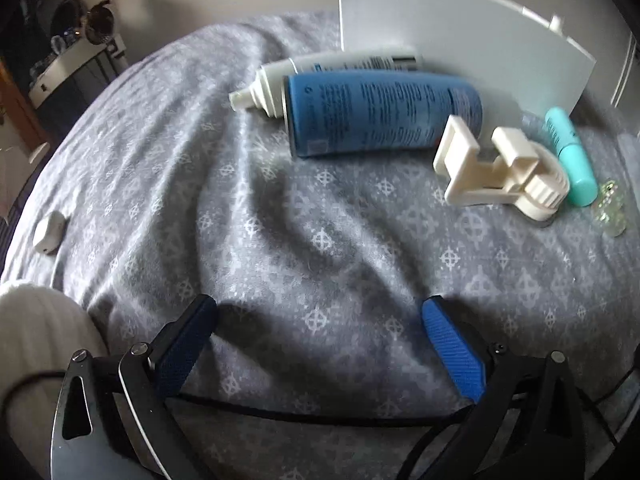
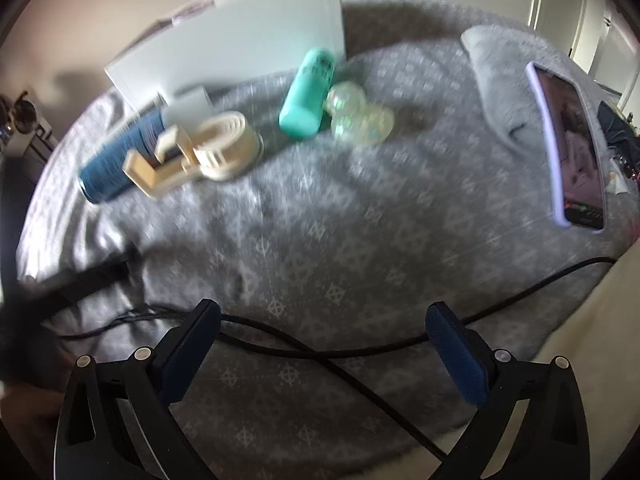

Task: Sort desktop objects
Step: 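Grasp the clear glitter duck with the right gripper, then lift the glitter duck into the white box and open the right gripper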

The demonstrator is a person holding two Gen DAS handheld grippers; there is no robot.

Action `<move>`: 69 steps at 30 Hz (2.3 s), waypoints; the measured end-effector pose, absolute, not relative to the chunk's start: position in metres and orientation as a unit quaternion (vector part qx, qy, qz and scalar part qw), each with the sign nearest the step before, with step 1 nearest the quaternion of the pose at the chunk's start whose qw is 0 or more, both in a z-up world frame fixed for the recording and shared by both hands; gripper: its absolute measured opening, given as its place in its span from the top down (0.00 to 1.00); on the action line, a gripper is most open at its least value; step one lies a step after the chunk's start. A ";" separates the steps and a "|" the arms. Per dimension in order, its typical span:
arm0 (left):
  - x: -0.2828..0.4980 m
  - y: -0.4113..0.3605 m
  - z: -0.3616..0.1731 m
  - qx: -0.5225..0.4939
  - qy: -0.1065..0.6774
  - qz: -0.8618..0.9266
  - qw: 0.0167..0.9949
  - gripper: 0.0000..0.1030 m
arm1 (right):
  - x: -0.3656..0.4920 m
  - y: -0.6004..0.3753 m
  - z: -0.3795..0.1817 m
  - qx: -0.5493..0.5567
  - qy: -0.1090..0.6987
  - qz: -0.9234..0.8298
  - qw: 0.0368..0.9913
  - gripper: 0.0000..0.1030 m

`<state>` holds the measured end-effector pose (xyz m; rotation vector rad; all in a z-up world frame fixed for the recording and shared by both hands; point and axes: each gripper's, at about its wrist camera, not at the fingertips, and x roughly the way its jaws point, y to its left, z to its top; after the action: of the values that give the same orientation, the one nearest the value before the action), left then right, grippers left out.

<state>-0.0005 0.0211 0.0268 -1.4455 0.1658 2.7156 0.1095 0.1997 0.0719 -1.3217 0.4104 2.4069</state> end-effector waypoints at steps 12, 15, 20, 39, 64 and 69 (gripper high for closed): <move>0.027 0.028 0.021 -0.422 0.010 0.907 -0.019 0.00 | 0.000 0.247 0.071 -0.477 -0.022 0.859 0.184 0.09; 0.024 0.028 0.020 -0.421 0.011 0.907 -0.020 0.00 | -0.015 0.250 0.052 -0.504 -0.023 0.846 0.173 0.11; 0.022 0.026 0.020 -0.421 0.012 0.907 -0.020 0.00 | -0.017 0.251 0.038 -0.517 -0.014 0.840 0.162 0.15; 0.021 0.021 0.020 -0.421 0.009 0.907 -0.019 0.00 | -0.022 0.248 0.174 -0.325 -0.058 0.926 0.182 0.57; 0.020 0.019 0.020 -0.421 0.012 0.907 -0.019 0.00 | -0.111 0.221 0.155 -0.376 -0.107 0.896 0.211 0.02; 0.021 0.019 0.020 -0.421 0.012 0.907 -0.019 0.00 | -0.052 0.231 0.142 -0.396 -0.065 0.891 0.213 0.02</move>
<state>0.0207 0.0189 0.0202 -1.3380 0.0381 2.8842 -0.0520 0.2314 0.1419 -1.0997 -0.1814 2.4729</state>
